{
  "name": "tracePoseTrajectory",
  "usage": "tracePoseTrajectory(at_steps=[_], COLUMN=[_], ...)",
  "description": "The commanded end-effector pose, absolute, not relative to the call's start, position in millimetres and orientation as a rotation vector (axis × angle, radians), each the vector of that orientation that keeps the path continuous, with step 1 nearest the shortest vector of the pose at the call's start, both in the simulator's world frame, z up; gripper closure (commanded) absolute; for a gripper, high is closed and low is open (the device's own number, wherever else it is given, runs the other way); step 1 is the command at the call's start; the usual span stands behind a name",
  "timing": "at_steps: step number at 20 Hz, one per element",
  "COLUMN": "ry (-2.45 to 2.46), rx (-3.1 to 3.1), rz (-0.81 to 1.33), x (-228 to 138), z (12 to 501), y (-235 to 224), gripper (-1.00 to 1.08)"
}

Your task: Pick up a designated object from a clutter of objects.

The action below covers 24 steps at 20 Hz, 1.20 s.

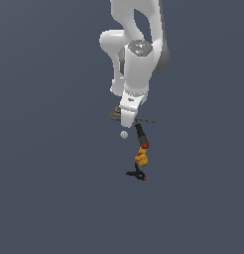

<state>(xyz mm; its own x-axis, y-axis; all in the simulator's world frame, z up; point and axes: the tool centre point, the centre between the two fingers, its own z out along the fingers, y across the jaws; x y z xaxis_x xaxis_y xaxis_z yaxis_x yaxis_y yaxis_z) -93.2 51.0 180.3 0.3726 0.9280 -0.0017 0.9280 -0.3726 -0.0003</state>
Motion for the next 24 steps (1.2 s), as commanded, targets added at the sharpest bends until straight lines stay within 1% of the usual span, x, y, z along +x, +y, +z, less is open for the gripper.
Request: tracePoseTrajectory(at_steps=[1, 17, 24], ry=[1.758, 1.756, 1.754], rx=[2.602, 2.604, 2.606], rz=[-0.001, -0.001, -0.001], x=[-96.8, -115.5, -119.0], z=[203.9, 347.7, 394.0], y=[63.5, 141.5, 166.9], gripper=[1.08, 1.08, 1.08])
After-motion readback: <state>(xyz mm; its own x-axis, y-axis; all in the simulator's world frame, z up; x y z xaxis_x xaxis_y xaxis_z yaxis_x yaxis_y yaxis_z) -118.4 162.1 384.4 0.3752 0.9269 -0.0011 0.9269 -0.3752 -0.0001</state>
